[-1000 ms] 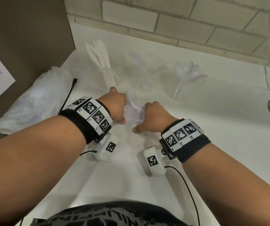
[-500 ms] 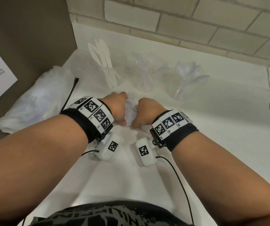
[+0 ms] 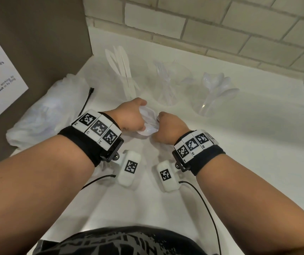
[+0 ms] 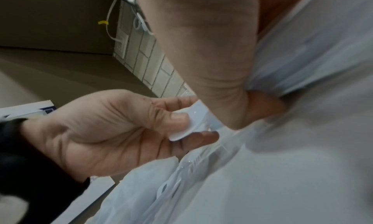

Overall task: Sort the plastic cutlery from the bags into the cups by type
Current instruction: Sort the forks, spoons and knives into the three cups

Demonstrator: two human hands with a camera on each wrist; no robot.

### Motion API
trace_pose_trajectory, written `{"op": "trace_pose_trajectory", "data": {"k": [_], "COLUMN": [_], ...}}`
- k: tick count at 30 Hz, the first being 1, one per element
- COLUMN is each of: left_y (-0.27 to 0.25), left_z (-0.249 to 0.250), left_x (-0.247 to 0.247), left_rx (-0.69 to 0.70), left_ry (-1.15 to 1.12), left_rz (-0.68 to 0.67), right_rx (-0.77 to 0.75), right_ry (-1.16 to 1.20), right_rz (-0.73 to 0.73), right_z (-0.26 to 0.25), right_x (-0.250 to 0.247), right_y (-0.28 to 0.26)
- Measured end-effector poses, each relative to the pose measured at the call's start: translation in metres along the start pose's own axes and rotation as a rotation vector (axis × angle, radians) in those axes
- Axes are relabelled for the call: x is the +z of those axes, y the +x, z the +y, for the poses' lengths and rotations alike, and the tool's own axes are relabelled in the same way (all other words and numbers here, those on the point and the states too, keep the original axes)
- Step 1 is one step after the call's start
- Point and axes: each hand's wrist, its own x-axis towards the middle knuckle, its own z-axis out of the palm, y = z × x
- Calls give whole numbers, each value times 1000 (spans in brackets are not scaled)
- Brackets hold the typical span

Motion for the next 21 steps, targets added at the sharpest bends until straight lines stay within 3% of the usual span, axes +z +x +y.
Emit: {"op": "trace_pose_trajectory", "data": {"k": [3, 5, 8, 9, 11, 14, 17, 21], "left_y": [-9, -16, -22, -25, -28, -27, -26, -24], "left_z": [3, 5, 6, 7, 10, 10, 13, 22], "left_x": [-1, -6, -16, -18, -19, -15, -14, -19], "left_rx": [20, 15, 31, 33, -14, -164, -202, -123], "left_ry": [-351, -476, -821, -969, -1209, -1304, -1271, -1582], "left_rz": [75, 193, 404, 419, 312, -50, -238, -296], "right_rx": [-15, -18, -60, -107, -225, -339, -390, -407], "right_ry": [37, 155, 645, 848, 1221, 1551, 1602, 1494], "right_rz": [14, 18, 52, 77, 124, 170, 211, 325], "right_z": [3, 4, -5, -12, -27, -47, -65, -81], "right_x": [-6, -18, -48, -60, -82, -103, -114, -113], "right_y": [-2, -7, -22, -26, -32, -28, -23, -16]}}
